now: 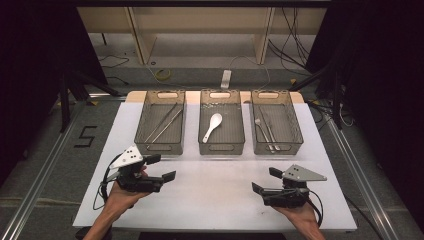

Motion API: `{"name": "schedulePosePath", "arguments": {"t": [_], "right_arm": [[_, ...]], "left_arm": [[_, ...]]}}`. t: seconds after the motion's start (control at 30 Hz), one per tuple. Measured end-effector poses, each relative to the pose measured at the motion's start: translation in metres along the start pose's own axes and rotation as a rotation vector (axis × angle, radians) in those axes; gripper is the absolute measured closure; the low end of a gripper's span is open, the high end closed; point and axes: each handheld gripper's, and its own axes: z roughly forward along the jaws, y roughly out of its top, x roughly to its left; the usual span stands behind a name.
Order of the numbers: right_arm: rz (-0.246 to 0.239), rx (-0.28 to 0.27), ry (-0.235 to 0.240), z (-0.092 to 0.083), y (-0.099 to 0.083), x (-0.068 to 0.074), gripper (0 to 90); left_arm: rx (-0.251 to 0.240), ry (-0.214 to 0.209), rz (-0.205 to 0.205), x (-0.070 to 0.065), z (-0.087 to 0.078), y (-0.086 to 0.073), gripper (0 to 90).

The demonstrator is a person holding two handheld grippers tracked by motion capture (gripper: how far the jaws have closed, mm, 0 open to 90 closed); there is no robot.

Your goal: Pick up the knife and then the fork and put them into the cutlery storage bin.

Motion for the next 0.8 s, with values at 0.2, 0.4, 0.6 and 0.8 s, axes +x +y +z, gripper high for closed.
{"name": "schedulePosePath", "arguments": {"t": [0.2, 0.4, 0.6, 0.8], "right_arm": [[0.005, -0.01, 0.0, -0.0013, 0.001, -0.0003, 18.0], [0.013, -0.018, 0.002, -0.0021, 0.0015, -0.0021, 17.9], [0.012, -0.03, -0.006, -0.0028, 0.0021, -0.0023, 17.8], [0.01, -0.03, -0.009, -0.0028, 0.0024, -0.0021, 17.8]], "left_arm": [[0.0, 0.0, 0.0, -0.0003, 0.0002, 0.0001, 15.5], [0.004, 0.001, 0.0, -0.0002, 0.001, 0.0001, 15.5], [0.006, -0.001, -0.002, -0.0004, 0.0012, 0.0002, 15.4], [0.006, -0.002, -0.002, -0.0003, 0.0012, 0.0002, 15.5]]}}
